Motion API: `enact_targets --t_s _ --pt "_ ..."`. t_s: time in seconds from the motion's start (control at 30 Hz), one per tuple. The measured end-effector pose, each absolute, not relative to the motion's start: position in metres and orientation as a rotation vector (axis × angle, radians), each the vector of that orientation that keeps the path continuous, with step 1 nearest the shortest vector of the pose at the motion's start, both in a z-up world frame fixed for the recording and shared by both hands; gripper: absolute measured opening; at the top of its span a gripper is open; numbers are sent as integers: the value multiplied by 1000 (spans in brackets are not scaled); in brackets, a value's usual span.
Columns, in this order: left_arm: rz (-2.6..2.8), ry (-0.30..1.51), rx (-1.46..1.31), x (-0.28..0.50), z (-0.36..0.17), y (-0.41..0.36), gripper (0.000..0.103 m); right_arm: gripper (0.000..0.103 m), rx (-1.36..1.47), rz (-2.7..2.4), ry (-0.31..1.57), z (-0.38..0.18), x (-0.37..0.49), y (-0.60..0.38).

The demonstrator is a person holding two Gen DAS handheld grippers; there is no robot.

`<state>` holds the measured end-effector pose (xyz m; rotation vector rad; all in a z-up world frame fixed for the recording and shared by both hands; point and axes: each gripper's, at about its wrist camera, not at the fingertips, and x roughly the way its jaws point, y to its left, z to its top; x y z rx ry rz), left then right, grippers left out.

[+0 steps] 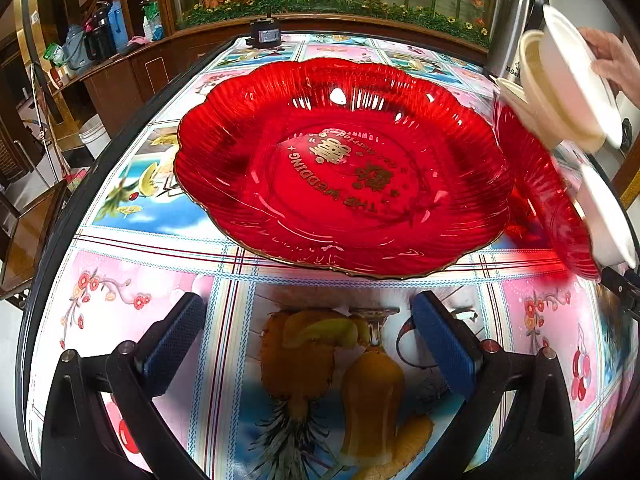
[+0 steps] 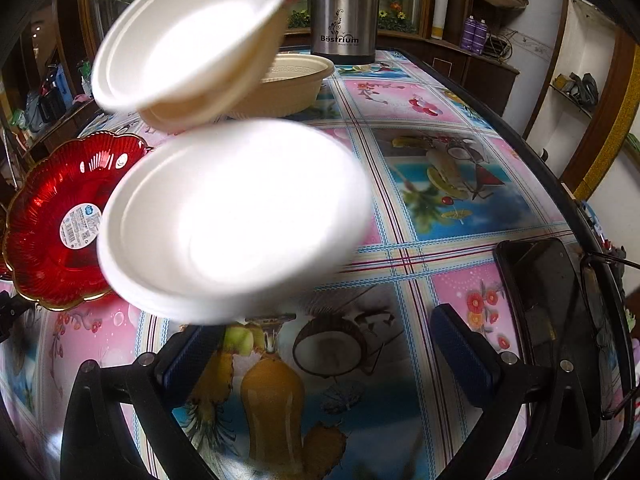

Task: Organize plates and bowls

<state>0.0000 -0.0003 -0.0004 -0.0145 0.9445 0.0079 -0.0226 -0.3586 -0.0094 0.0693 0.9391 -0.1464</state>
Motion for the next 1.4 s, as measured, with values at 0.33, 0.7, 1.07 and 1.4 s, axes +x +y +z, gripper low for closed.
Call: enact_targets --t_s 0.33,0.7,1.07,1.4 --pt "9 945 -13 0 0 0 103 103 79 -141 924 -9 -23 -359" --pt "9 945 -12 0 0 0 103 103 76 -143 927 -9 -22 -359" --pt "9 945 -12 0 0 0 103 103 78 -142 925 -8 -22 -358" --pt "9 945 -12 0 0 0 103 103 77 -142 927 -8 -22 -359"
